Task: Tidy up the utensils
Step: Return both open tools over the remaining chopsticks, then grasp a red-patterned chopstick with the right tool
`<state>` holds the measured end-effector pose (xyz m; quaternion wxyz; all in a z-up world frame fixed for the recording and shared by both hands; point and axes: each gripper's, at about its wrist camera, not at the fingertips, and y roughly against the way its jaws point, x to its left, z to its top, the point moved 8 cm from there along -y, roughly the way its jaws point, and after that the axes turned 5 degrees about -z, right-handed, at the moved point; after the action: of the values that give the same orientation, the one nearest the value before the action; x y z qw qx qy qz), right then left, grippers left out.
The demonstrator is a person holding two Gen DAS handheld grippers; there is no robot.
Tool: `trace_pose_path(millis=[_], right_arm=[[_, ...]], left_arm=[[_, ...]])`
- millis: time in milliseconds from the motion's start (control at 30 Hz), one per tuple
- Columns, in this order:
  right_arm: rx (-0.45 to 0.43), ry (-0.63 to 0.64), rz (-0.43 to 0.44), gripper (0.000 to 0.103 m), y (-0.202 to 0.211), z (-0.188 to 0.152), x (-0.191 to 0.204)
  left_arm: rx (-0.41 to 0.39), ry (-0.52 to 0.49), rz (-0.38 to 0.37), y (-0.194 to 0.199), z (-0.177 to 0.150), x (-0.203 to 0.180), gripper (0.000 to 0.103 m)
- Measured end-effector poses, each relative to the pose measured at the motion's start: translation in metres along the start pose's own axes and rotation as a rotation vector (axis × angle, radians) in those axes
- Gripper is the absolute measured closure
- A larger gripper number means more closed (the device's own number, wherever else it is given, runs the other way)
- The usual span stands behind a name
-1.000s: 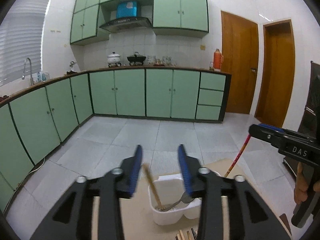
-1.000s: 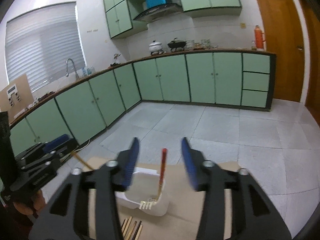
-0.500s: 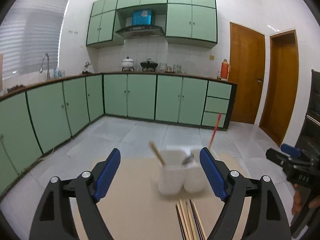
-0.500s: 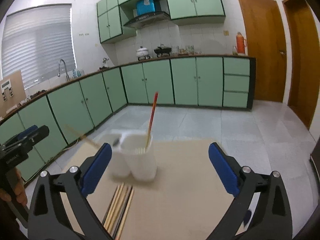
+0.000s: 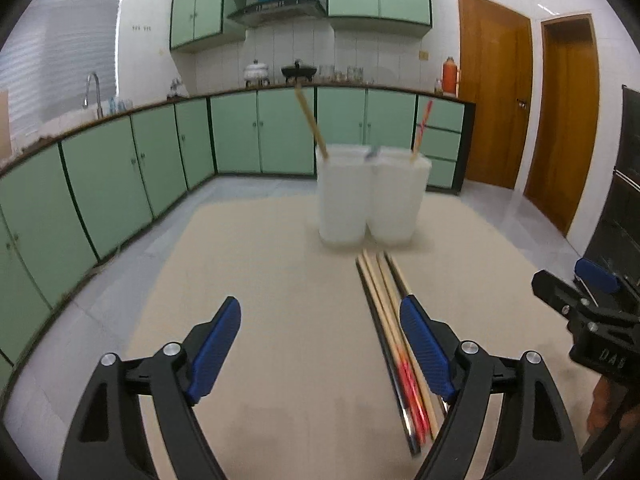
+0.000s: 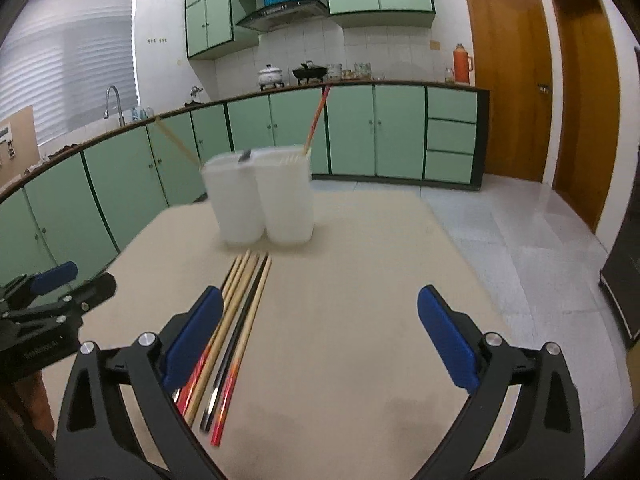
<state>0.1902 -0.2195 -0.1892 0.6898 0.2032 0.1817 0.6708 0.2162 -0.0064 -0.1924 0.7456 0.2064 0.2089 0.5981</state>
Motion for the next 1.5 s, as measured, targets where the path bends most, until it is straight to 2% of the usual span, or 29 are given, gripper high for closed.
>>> trace_pose_path(millis=[167, 200, 300, 433, 667, 933, 1100, 1267, 1333, 1367, 1500], right_arm=[[0.058, 0.013, 0.009, 0.009, 0.005, -0.040, 0.013], [0.070, 0.024, 0.011, 0.011, 0.005, -0.047, 0.017], [0.132, 0.060, 0.035, 0.029, 0.002, -0.067, 0.029], [0.154, 0.082, 0.035, 0.034, 0.000, -0.080, 0.038], [0.172, 0.117, 0.032, 0.045, 0.001, -0.087, 0.051], [0.178, 0.147, 0.014, 0.063, 0.000, -0.094, 0.065], [0.166, 0.174, 0.001, 0.068, -0.001, -0.094, 0.071], [0.158, 0.199, 0.005, 0.083, -0.002, -0.095, 0.076], [0.161, 0.201, 0.012, 0.094, -0.002, -0.095, 0.076], [0.164, 0.199, 0.017, 0.096, -0.003, -0.096, 0.076], [0.171, 0.187, 0.036, 0.097, -0.002, -0.096, 0.075]], left_arm=[[0.027, -0.032, 0.006, 0.006, -0.030, -0.004, 0.023], [0.033, -0.043, 0.016, 0.007, -0.035, -0.003, 0.023], [0.050, -0.037, 0.028, 0.008, -0.045, -0.001, 0.023], [0.071, -0.030, 0.042, 0.007, -0.059, 0.005, 0.023], [0.084, -0.020, 0.039, 0.010, -0.069, 0.010, 0.023], [0.076, 0.008, 0.031, 0.011, -0.071, 0.017, 0.023], [0.071, 0.029, 0.027, 0.012, -0.071, 0.021, 0.023], [0.069, 0.039, 0.024, 0.010, -0.071, 0.024, 0.023], [0.068, 0.036, 0.023, 0.011, -0.071, 0.023, 0.023], [0.068, 0.034, 0.021, 0.011, -0.071, 0.023, 0.023], [0.072, 0.020, 0.014, 0.012, -0.071, 0.017, 0.023]])
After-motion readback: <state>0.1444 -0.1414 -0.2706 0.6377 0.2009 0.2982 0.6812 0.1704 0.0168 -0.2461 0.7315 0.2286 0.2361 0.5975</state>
